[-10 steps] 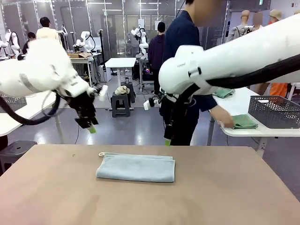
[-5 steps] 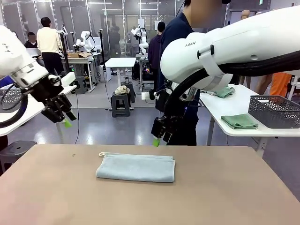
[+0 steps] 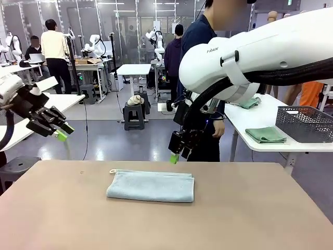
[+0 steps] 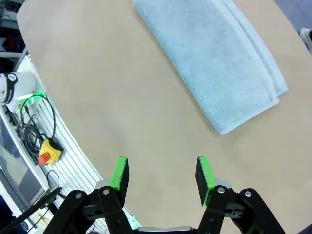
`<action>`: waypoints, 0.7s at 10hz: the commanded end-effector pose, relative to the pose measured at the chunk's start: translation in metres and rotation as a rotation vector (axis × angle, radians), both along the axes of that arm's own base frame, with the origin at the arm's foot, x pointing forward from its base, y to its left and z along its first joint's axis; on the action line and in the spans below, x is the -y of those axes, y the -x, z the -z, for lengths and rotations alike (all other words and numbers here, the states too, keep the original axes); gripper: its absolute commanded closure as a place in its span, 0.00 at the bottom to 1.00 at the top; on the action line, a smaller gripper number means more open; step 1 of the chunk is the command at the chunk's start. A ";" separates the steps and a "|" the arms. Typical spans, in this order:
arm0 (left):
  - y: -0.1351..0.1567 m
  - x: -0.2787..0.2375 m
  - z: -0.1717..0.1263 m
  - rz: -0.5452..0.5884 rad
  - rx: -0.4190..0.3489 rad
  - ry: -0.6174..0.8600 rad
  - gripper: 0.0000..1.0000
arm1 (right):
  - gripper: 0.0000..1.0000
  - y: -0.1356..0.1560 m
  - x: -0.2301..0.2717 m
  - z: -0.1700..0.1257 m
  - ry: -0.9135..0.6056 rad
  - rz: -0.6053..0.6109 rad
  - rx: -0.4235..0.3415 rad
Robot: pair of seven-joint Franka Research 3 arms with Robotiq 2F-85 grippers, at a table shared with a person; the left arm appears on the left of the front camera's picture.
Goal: Fold the towels and place them in the basket.
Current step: When a person lays out a Towel with hook on the table, fold it in half twice.
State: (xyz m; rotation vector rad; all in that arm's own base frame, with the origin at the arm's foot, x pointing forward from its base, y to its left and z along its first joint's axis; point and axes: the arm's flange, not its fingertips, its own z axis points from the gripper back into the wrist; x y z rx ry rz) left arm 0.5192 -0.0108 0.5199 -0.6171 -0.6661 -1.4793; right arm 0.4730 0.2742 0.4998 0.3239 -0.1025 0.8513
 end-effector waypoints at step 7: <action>-0.004 -0.011 0.011 -0.012 -0.015 0.074 0.43 | 0.30 -0.005 -0.005 0.008 0.014 0.226 0.024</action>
